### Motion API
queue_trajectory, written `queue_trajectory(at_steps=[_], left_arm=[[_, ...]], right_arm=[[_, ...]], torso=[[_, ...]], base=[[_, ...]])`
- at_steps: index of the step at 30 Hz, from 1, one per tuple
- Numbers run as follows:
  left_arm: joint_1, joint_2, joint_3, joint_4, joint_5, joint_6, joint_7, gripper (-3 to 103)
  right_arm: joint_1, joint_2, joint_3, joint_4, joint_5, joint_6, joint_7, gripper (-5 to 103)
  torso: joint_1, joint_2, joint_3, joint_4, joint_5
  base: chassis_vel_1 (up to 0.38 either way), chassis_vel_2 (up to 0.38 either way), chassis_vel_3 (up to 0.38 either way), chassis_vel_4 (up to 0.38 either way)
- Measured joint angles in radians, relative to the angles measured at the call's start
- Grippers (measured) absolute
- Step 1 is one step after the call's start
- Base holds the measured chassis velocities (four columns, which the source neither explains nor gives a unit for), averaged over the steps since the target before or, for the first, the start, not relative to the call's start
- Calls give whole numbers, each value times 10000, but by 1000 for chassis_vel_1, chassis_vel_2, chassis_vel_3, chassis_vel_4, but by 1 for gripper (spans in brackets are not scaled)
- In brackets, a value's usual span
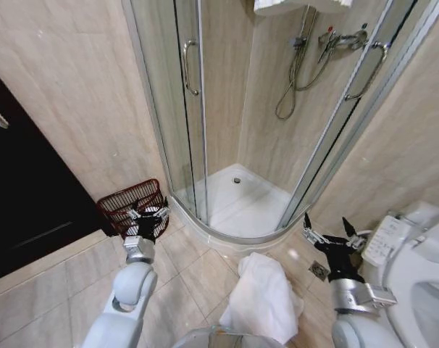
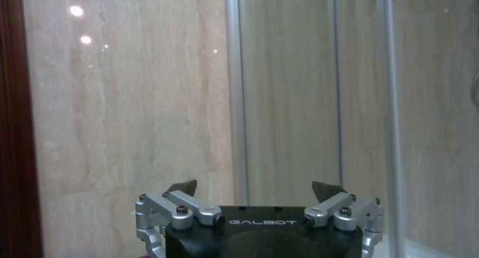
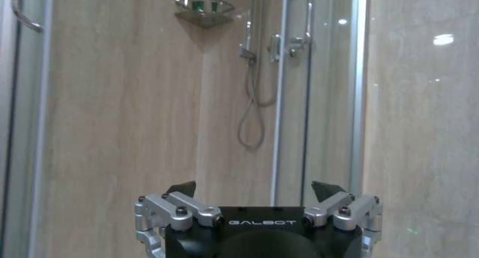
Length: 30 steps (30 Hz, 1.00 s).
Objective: Discard the used towel into the hamper.
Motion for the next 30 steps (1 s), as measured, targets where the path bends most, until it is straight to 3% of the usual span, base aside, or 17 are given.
queue_trajectory(at_steps=[15, 30], left_arm=[[365, -81, -367, -410, -656, -146, 571, 100], [785, -91, -587, -923, -710, -258, 848, 100]], right_arm=[[70, 1, -252, -207, -131, 530, -280, 100], [227, 1, -170, -120, 53, 375, -240, 100]], torso=[[248, 619, 370, 0, 1], [509, 1247, 736, 0, 2]], base=[[0, 0, 0, 0], [0, 0, 0, 0]])
